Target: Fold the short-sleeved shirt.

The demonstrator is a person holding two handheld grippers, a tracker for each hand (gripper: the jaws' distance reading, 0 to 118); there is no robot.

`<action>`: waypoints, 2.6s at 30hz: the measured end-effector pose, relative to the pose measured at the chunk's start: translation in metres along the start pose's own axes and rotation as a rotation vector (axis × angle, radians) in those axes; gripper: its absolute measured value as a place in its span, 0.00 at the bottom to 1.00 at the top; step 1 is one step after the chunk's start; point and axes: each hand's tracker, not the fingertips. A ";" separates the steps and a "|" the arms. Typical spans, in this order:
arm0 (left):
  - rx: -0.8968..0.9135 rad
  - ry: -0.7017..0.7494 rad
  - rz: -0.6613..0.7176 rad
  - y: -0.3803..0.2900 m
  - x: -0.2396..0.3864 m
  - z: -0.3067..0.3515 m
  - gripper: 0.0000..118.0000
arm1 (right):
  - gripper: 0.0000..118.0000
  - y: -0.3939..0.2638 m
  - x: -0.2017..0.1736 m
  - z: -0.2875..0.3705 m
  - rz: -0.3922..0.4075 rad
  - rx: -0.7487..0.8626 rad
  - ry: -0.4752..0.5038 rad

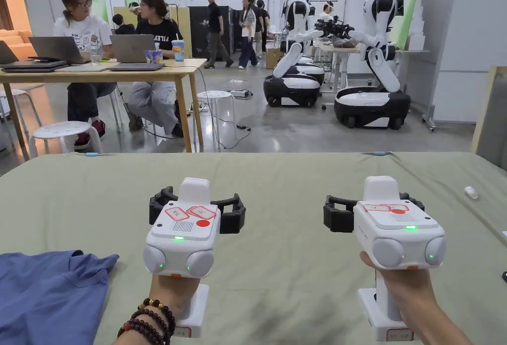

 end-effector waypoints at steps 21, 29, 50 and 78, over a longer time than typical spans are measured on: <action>-0.040 0.006 -0.014 0.003 -0.021 0.009 0.00 | 0.00 0.005 -0.027 0.000 0.047 0.006 0.039; -0.049 0.182 -0.038 -0.003 -0.111 0.050 0.00 | 0.00 0.014 -0.141 0.006 0.070 0.028 0.257; -0.375 0.364 0.066 -0.044 -0.270 0.078 0.00 | 0.00 0.010 -0.298 0.005 0.097 -0.004 0.567; -0.809 0.265 0.159 -0.141 -0.270 -0.042 0.14 | 0.00 -0.040 -0.283 -0.027 0.135 -0.089 0.616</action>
